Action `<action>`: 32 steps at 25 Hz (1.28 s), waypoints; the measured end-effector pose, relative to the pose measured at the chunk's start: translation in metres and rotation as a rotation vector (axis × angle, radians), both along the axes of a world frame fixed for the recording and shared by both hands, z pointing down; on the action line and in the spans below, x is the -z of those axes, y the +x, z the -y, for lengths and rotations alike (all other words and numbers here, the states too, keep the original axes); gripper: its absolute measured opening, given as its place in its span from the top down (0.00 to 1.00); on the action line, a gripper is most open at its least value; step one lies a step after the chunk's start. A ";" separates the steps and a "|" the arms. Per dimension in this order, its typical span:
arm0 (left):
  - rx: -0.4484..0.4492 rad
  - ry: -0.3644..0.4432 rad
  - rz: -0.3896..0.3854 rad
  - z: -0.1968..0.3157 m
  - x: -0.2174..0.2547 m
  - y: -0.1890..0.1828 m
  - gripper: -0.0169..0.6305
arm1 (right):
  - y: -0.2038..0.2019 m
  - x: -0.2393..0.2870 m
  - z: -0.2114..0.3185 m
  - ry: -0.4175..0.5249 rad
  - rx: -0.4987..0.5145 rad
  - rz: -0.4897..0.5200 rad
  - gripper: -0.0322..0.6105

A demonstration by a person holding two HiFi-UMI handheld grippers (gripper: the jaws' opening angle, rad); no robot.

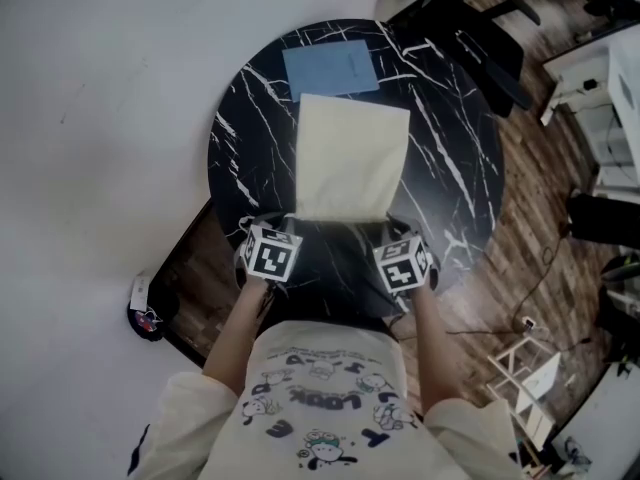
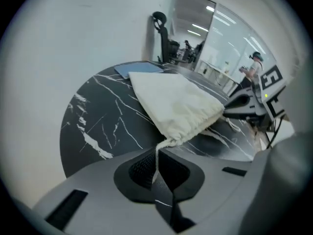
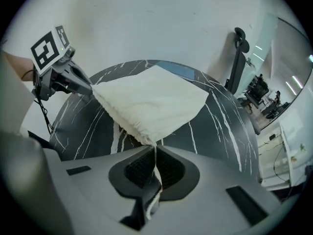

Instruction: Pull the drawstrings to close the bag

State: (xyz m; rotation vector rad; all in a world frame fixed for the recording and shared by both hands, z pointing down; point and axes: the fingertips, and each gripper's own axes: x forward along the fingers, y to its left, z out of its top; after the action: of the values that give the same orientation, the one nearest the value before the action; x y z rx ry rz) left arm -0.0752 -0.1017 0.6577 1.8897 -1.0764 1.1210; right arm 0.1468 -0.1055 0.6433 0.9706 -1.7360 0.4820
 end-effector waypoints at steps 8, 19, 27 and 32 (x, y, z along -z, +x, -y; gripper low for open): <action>0.270 -0.022 -0.038 0.001 0.003 -0.018 0.91 | 0.012 -0.002 -0.004 0.016 -0.189 0.025 0.92; 0.473 0.009 -0.054 0.007 0.008 -0.046 0.91 | 0.052 0.003 0.000 0.073 -0.495 0.098 0.92; 0.631 0.024 -0.105 0.008 0.013 -0.065 0.91 | 0.080 0.004 -0.002 0.120 -0.711 0.127 0.92; 0.728 0.027 -0.137 0.009 0.019 -0.085 0.91 | 0.092 0.010 0.000 0.153 -0.756 0.124 0.92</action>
State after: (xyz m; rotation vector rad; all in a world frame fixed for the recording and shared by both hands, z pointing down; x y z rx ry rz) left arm -0.1597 -0.1106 0.6391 1.3684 -1.5230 0.5509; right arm 0.2387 -0.1057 0.6334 1.7445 -1.4799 0.9092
